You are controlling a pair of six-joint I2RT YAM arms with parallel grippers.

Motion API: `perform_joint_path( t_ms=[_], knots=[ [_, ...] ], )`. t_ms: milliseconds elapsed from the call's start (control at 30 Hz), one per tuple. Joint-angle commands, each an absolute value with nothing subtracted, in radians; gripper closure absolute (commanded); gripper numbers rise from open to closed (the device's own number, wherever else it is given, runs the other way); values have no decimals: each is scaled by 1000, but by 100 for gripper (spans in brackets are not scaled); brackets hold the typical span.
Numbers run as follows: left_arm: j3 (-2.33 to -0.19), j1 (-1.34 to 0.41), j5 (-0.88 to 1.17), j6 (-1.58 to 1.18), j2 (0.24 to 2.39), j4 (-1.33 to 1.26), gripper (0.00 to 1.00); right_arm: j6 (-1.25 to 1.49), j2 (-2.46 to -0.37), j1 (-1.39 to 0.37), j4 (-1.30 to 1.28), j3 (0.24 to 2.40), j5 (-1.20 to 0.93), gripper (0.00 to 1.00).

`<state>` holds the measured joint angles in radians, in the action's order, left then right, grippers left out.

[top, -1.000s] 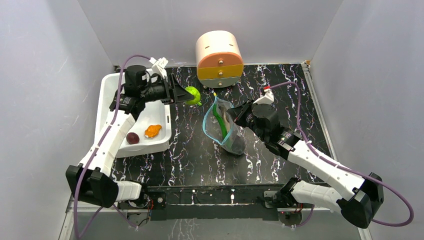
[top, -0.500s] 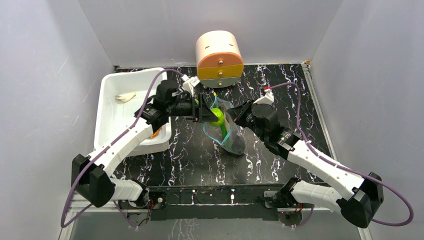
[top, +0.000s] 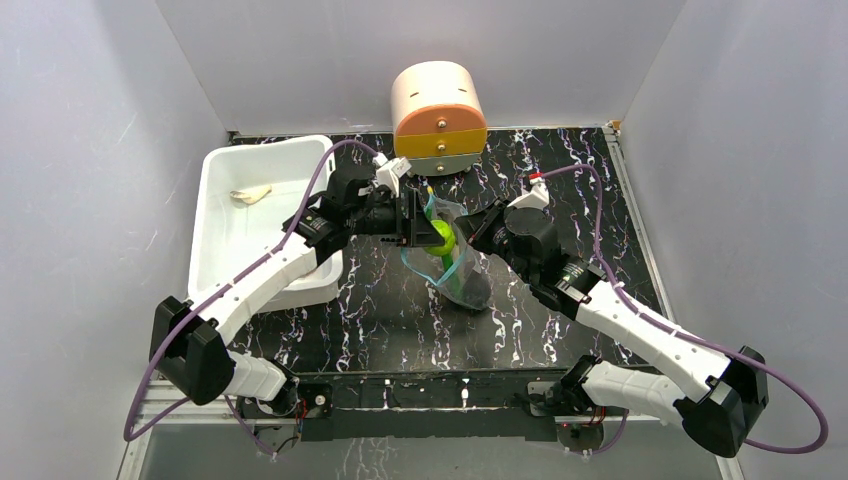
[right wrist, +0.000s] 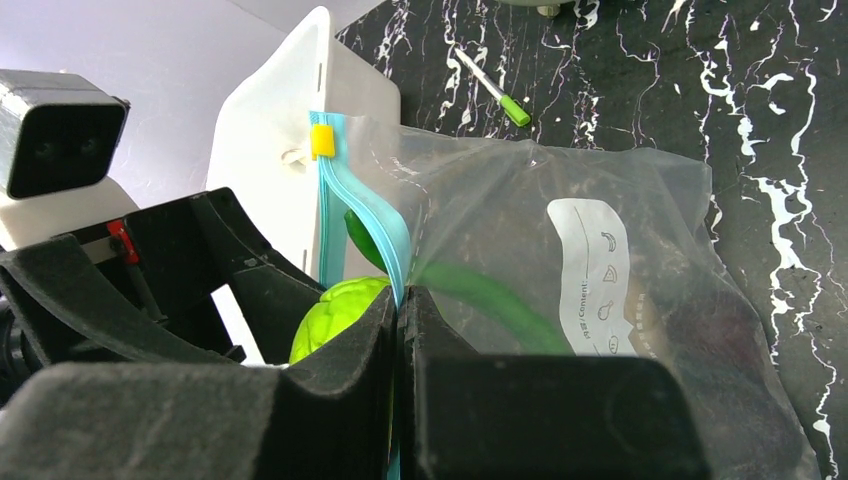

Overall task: Place the food in the zip-top bag and seal the zipper
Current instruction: Place the fake fruit in the zipper food storage bag.

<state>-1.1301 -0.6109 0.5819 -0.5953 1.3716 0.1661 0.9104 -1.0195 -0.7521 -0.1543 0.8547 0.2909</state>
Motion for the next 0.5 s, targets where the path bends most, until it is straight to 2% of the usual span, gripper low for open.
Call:
perform_joint_path(
  t_ms=[0,133,467],
  knots=[
    [-1196,-617,576,-582,1384,184,34,887,-988,-754,-84,874,310,100],
    [-1192,-617,547,-575,1377,190,27,885,-981,-754,-81,856,308,100],
    [-1259,-617,443,-505,1345,292,25,863,-944,-754,-84,838,324,100]
  ],
)
